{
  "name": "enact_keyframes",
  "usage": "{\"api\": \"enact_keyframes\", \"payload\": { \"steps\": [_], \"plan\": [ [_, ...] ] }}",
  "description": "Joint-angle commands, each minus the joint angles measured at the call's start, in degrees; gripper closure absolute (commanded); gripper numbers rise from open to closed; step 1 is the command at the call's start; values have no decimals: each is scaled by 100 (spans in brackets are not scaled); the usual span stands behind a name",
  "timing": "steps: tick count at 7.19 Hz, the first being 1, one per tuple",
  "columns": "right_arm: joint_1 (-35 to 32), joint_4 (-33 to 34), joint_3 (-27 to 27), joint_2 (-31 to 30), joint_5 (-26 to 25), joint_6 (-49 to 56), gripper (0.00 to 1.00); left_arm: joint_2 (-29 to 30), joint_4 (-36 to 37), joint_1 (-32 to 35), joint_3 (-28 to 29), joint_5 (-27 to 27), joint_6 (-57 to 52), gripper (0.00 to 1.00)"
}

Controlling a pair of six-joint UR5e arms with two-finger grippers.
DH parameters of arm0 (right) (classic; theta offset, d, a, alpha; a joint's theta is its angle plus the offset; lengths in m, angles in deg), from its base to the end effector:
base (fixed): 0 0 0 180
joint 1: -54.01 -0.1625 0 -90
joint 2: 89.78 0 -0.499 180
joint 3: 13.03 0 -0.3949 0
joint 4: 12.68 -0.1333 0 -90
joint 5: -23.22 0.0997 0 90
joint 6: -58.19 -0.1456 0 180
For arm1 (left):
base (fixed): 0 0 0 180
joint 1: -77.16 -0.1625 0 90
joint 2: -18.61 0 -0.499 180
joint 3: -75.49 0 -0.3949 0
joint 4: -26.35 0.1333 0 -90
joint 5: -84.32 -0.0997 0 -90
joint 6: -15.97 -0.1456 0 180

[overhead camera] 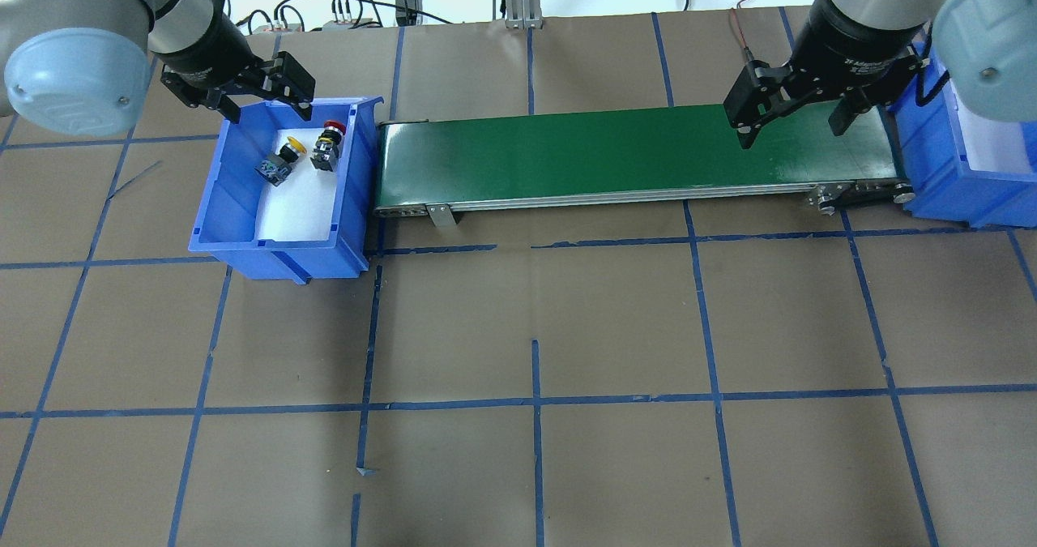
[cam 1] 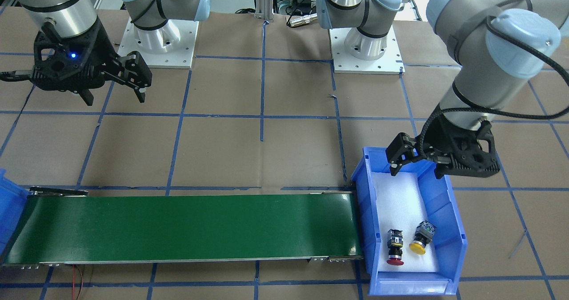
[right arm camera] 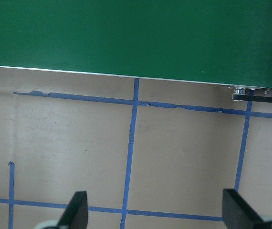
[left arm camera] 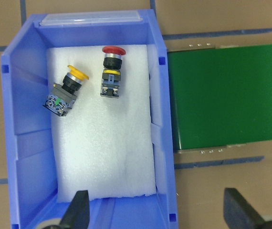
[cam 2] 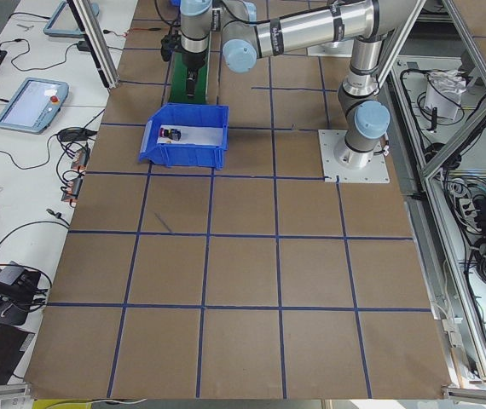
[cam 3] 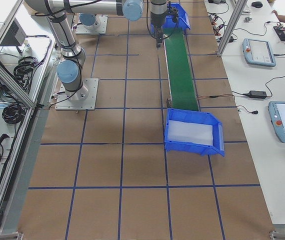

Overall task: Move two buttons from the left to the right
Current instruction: 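Move the left gripper over the red-capped button in the blue bin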

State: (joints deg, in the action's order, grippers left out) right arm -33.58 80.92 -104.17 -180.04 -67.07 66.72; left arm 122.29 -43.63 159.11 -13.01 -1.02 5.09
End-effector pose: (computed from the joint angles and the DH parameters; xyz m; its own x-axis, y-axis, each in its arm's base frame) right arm 0.1115 -0.5042 0.5147 -0.9943 -0.1062 0.0120 -0.1067 0.9932 -0.0462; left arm -0.0565 -0.6368 0.4339 -0.9968 0.0589 0.0533 0.0503 0.9875 -0.1491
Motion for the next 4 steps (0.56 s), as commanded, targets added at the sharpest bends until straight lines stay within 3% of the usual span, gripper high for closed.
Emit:
{"api": "enact_keyframes", "payload": {
  "steps": [1, 4],
  "plan": [
    [-4, 0, 0, 0, 3, 0, 0, 763, 116, -109, 604, 211, -543, 0],
    [-4, 0, 0, 0, -6, 62, 0, 1328, 598, -223, 721, 220, -942, 0]
  ]
}}
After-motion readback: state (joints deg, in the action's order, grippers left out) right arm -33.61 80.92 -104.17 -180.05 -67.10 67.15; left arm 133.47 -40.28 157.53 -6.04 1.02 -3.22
